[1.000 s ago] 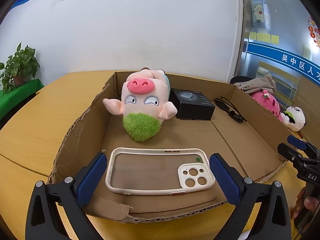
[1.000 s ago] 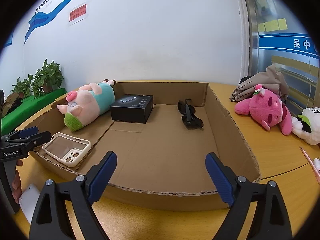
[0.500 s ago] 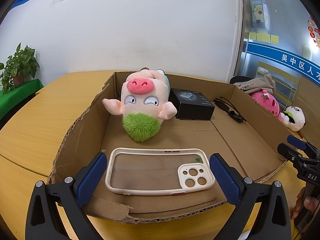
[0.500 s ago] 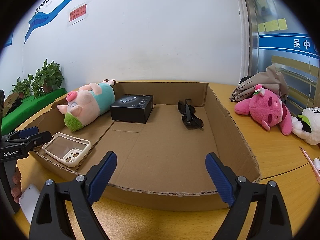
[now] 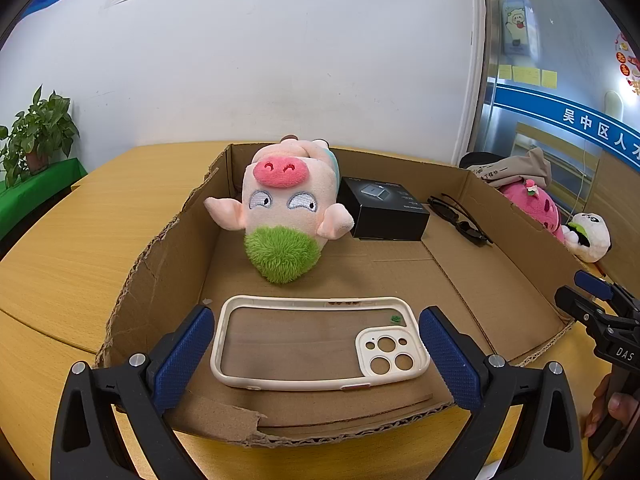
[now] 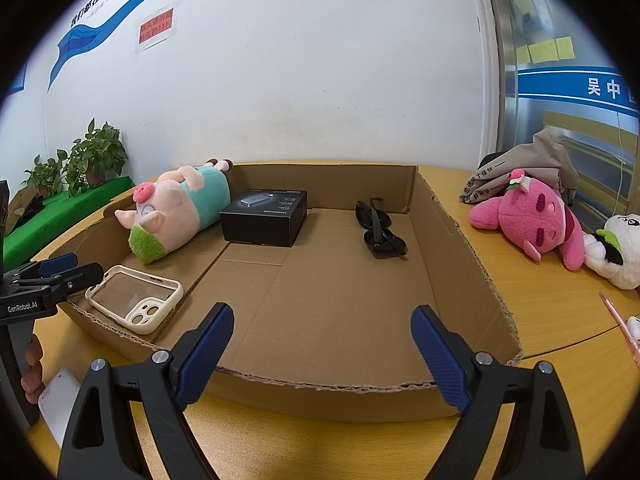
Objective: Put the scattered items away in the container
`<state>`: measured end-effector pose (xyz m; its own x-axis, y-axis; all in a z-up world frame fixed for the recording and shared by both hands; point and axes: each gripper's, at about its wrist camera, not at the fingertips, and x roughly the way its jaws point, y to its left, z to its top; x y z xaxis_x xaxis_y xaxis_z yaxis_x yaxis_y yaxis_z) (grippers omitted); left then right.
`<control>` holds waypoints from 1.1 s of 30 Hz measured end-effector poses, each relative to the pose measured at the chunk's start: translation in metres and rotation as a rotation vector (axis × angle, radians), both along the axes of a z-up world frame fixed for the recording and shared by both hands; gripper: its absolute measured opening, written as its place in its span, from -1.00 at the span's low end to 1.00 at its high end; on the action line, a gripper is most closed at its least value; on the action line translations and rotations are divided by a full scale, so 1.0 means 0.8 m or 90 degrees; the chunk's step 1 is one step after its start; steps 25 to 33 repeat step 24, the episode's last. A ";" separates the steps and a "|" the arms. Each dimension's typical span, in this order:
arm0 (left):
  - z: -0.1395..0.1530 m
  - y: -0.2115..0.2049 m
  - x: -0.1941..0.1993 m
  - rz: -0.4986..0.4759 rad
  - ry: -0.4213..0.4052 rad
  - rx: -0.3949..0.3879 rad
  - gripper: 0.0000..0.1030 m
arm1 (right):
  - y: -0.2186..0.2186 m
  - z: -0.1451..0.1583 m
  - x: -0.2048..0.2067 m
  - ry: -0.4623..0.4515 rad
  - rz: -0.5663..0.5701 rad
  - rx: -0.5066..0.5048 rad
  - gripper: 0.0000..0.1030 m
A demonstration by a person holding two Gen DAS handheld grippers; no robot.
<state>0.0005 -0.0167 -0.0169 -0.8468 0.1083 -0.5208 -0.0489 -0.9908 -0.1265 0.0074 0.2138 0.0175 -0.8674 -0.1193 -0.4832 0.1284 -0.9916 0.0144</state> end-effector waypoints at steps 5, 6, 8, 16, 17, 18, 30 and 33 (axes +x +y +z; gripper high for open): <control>0.000 0.000 0.000 0.000 0.000 0.000 1.00 | 0.000 0.000 0.000 0.000 0.000 0.000 0.75; 0.000 0.000 0.000 0.000 0.000 0.000 1.00 | 0.000 0.000 0.000 0.000 0.000 0.000 0.75; 0.000 0.000 0.000 0.000 0.000 0.000 1.00 | 0.000 0.000 0.000 0.000 0.000 0.000 0.75; 0.000 0.000 -0.001 -0.001 0.000 -0.001 1.00 | 0.000 0.000 0.000 0.000 0.000 0.000 0.75; 0.001 0.000 0.000 0.000 0.001 -0.002 1.00 | 0.000 0.000 0.000 0.000 0.000 -0.001 0.75; 0.001 0.000 0.000 0.001 0.002 -0.003 1.00 | 0.000 0.000 0.000 0.000 0.000 -0.001 0.75; 0.002 0.002 0.003 0.010 0.004 -0.012 1.00 | -0.002 0.000 0.001 0.000 0.000 -0.001 0.75; 0.002 0.002 0.003 0.010 0.004 -0.012 1.00 | -0.002 0.000 0.001 0.000 0.000 -0.001 0.75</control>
